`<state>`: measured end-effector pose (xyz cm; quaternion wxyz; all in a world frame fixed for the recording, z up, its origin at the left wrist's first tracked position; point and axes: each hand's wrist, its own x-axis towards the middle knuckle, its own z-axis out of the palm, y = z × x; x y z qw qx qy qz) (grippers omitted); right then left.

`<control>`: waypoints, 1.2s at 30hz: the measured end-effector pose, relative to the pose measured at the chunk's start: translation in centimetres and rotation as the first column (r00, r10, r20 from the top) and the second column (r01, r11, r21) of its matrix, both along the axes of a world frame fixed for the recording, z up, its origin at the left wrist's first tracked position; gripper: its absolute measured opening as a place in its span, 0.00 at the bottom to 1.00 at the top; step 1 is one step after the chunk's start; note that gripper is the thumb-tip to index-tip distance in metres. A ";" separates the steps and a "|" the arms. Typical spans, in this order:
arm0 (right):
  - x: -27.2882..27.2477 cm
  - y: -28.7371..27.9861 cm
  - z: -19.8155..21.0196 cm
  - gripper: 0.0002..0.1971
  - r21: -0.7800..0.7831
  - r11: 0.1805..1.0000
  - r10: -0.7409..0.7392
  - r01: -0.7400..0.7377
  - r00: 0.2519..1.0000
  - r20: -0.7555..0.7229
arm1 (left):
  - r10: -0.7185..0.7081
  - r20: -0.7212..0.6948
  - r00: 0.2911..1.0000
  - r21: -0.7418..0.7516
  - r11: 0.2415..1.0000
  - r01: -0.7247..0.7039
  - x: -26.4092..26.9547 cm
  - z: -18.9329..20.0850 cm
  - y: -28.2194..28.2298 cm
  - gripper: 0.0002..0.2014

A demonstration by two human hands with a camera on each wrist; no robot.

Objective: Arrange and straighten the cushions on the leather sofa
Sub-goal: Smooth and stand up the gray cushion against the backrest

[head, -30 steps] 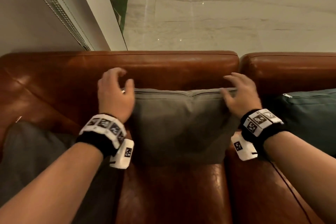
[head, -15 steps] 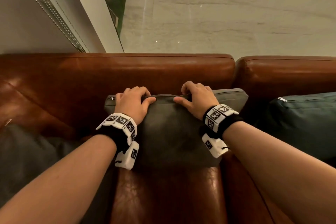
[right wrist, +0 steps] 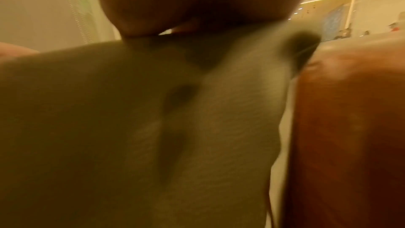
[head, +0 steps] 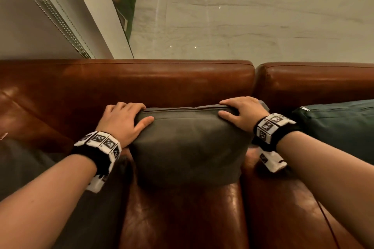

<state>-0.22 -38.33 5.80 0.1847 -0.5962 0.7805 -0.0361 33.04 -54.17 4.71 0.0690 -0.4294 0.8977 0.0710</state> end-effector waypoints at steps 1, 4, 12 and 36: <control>-0.8 0.7 -0.1 0.26 0.025 0.999 -0.040 0.040 0.999 0.005 | -0.009 0.023 1.000 -0.037 0.999 0.009 0.5 0.0 -0.1 0.26; -1.5 1.3 -0.6 0.22 -0.033 0.975 -0.217 0.221 0.972 0.090 | 0.033 -0.018 0.999 -0.106 0.994 -0.035 0.7 0.3 -0.6 0.16; -1.2 -0.9 0.0 0.17 -0.083 0.975 -0.196 0.206 0.973 0.120 | 0.258 -0.186 0.948 0.145 0.961 -0.234 1.0 0.8 -2.4 0.07; -2.4 6.2 -7.5 0.12 0.167 0.363 -0.365 0.917 -0.025 0.931 | 0.845 -0.510 0.158 0.775 0.532 -0.341 2.6 -6.7 3.4 0.24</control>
